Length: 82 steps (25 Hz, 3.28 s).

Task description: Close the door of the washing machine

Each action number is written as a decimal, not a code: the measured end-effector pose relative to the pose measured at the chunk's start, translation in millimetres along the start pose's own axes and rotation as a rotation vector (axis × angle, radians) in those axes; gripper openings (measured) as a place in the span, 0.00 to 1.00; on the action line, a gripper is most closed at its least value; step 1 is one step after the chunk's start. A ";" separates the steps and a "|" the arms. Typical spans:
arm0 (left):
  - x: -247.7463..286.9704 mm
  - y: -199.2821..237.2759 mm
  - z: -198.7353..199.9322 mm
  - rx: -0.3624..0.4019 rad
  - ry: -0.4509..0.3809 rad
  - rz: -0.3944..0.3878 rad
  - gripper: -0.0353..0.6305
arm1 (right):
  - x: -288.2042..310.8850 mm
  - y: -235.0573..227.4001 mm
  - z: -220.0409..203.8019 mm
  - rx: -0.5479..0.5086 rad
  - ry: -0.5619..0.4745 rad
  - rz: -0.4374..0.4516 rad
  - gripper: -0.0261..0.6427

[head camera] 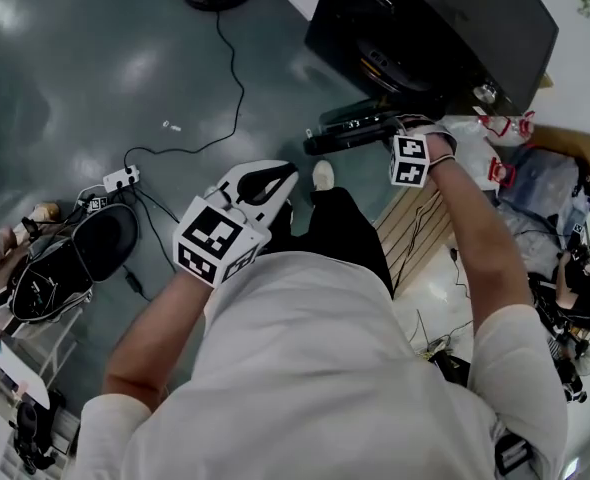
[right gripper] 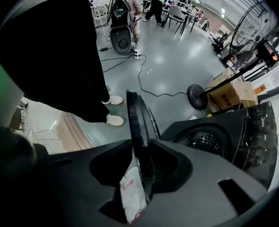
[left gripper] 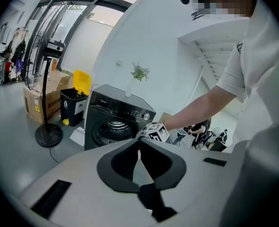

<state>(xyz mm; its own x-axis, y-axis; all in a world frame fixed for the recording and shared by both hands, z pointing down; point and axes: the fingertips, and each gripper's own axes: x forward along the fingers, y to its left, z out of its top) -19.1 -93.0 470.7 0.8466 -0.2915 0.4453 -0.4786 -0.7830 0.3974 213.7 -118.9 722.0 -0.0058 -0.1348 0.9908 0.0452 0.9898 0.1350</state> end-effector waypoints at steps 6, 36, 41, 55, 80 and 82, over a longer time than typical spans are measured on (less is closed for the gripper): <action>-1.3 15.0 10.9 -0.011 -0.031 0.063 0.08 | 4.1 -25.2 2.2 0.045 -0.015 -0.003 0.23; 68.0 57.3 97.6 -0.074 -0.061 0.253 0.08 | 16.7 -193.1 -17.9 0.524 -0.157 -0.159 0.22; 65.9 66.3 99.4 -0.084 -0.063 0.282 0.08 | 20.4 -215.4 -32.8 0.582 -0.134 -0.218 0.22; 69.9 84.2 103.3 -0.098 -0.052 0.304 0.09 | 21.6 -256.0 -59.3 0.701 -0.057 -0.406 0.22; 76.1 90.3 104.9 -0.102 -0.036 0.280 0.08 | 24.3 -268.7 -70.6 0.904 -0.044 -0.437 0.24; 74.8 90.0 103.2 -0.103 -0.034 0.279 0.08 | 24.5 -269.0 -71.0 0.912 -0.039 -0.442 0.25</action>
<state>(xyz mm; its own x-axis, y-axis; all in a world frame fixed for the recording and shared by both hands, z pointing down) 25.1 -242.0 456.9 0.6854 -0.5076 0.5221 -0.7137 -0.6104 0.3434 272.3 -391.7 710.0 0.1297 -0.5121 0.8491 -0.7488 0.5108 0.4224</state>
